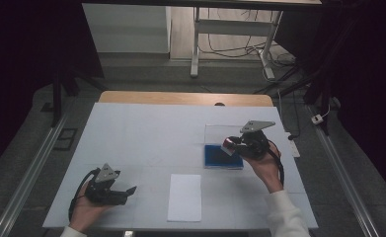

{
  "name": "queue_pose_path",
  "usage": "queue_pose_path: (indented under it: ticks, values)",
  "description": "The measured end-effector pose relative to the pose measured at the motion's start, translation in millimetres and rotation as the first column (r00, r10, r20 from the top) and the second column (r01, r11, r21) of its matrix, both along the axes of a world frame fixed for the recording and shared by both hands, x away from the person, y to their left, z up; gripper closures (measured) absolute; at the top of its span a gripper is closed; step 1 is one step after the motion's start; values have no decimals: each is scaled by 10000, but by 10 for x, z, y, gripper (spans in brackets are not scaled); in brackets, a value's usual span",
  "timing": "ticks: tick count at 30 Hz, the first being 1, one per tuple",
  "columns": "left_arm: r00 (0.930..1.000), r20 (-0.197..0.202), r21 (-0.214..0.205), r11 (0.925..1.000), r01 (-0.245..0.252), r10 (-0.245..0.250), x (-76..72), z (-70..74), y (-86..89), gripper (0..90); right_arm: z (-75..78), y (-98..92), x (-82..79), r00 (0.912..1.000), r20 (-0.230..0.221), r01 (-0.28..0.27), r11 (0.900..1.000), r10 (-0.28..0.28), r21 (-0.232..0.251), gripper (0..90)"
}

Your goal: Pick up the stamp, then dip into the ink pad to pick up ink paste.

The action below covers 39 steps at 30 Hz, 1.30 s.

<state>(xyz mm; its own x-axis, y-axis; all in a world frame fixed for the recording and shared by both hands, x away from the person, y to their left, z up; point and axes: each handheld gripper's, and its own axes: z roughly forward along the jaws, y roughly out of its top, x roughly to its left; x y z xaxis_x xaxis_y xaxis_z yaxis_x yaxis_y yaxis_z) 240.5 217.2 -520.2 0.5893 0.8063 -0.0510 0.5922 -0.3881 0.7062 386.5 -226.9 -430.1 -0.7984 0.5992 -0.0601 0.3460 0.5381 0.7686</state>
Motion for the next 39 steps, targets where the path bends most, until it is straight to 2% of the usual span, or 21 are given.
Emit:
queue_pose_path:
  ticks: [7, 18, 20, 39]
  values:
    - [10000, 0, 7, 10000, -3, 3, -6, 0, 1, 171, 74, -10, -28, 10000, 37, 6, 10000, -5, -90, 698]
    - [10000, 3, -13, 10000, -44, 44, -9, 0, 6, 171, 15, 22, 3, 9998, -192, 85, 9984, -96, -560, 697]
    - [10000, -4, -5, 10000, -39, 39, -9, -1, 6, 170, -3, 27, 10, 9996, -262, 119, 9986, -132, -511, 698]
    - [9998, -72, 124, 9998, -181, 182, -24, -8, 25, 175, -256, 141, 125, 9976, -603, 263, 9924, -338, -1202, 697]
